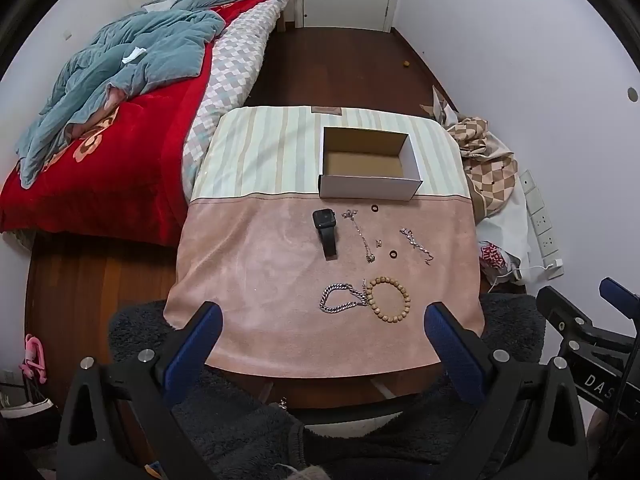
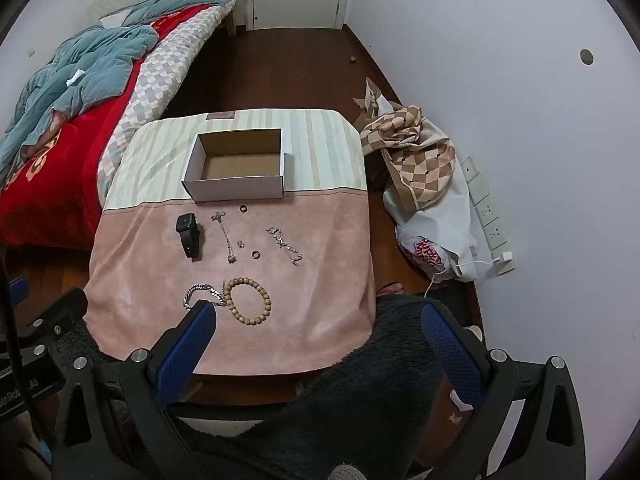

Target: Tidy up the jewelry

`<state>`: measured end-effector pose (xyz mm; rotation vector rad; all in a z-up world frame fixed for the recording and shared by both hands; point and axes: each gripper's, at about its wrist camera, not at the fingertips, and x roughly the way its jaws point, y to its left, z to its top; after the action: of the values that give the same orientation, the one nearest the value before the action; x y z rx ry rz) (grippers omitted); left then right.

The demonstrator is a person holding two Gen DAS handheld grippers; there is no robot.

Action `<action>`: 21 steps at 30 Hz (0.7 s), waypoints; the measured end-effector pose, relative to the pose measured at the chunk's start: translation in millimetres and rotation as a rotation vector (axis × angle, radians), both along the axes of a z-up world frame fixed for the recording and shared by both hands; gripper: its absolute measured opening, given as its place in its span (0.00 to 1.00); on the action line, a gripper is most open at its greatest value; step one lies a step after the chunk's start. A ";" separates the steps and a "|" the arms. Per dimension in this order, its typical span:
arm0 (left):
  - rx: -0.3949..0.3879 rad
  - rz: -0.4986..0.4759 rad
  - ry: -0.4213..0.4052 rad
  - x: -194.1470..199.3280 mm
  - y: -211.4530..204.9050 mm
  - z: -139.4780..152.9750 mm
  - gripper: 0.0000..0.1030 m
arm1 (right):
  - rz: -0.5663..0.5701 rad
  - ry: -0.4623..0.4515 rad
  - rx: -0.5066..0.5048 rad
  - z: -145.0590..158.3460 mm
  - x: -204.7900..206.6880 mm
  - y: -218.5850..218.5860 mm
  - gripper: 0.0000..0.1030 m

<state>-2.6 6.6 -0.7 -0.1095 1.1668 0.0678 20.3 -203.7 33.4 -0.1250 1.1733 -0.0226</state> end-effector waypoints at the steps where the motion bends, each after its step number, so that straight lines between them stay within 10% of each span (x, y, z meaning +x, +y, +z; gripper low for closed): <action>1: 0.000 -0.001 0.000 -0.2 0.2 0.2 1.00 | -0.001 0.000 0.001 0.2 0.3 -0.4 1.00; 21: 0.007 -0.006 -0.002 1.4 -4.6 4.8 1.00 | -0.001 -0.003 -0.006 -0.1 -1.7 -4.7 1.00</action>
<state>-1.2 2.0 4.1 -0.0993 1.1652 0.0663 18.6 -208.4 33.3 -0.1293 1.1701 -0.0269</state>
